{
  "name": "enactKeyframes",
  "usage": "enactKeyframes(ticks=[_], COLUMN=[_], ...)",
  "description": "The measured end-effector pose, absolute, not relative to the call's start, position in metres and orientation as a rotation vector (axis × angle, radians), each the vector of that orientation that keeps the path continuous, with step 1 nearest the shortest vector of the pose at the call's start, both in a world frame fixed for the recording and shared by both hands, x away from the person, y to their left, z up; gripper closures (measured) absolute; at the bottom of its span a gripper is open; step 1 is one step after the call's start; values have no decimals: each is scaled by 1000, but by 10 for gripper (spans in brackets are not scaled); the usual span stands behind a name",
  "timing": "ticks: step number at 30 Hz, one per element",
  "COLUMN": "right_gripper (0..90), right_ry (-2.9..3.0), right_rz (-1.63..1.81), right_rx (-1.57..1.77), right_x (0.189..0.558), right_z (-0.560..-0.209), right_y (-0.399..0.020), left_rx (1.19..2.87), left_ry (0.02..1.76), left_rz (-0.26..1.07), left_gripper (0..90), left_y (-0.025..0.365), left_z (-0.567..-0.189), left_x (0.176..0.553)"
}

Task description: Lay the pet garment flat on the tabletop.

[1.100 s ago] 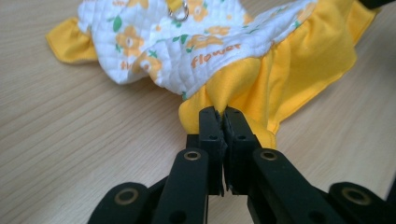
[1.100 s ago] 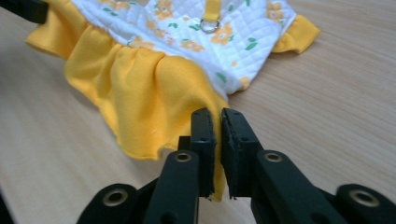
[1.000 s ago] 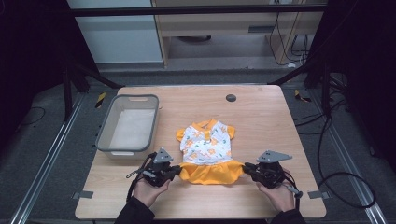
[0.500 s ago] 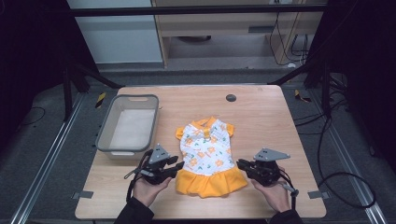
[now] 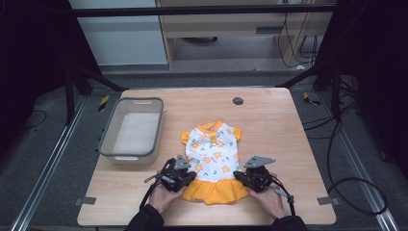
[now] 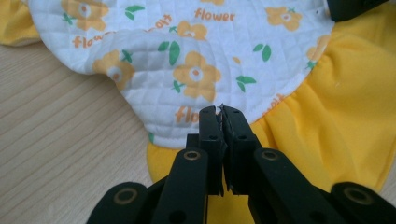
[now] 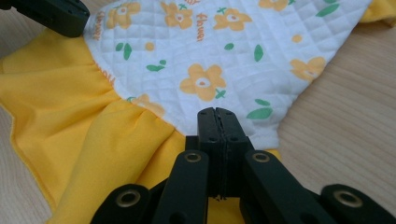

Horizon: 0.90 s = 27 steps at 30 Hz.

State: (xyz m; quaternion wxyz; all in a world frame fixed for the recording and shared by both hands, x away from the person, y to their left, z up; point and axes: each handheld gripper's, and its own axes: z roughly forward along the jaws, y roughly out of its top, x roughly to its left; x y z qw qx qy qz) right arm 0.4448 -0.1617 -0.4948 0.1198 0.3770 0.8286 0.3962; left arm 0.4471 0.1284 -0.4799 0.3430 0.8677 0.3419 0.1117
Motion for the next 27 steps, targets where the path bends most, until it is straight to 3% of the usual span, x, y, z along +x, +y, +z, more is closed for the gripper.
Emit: enactKeyframes(ticks=[18,27], right_gripper=[892,822], right_ry=[2496,2353], right_rz=[1175,1312], right_rx=[1082,1088], right_x=[422,421], right_z=[-499,-475], right_y=[-147,-170], left_rx=[2344,2162], left_ry=[873,852], left_rz=[345,372], left_gripper=[841,720], left_y=[138,151], left_z=[-484,-454], left_x=[430,425])
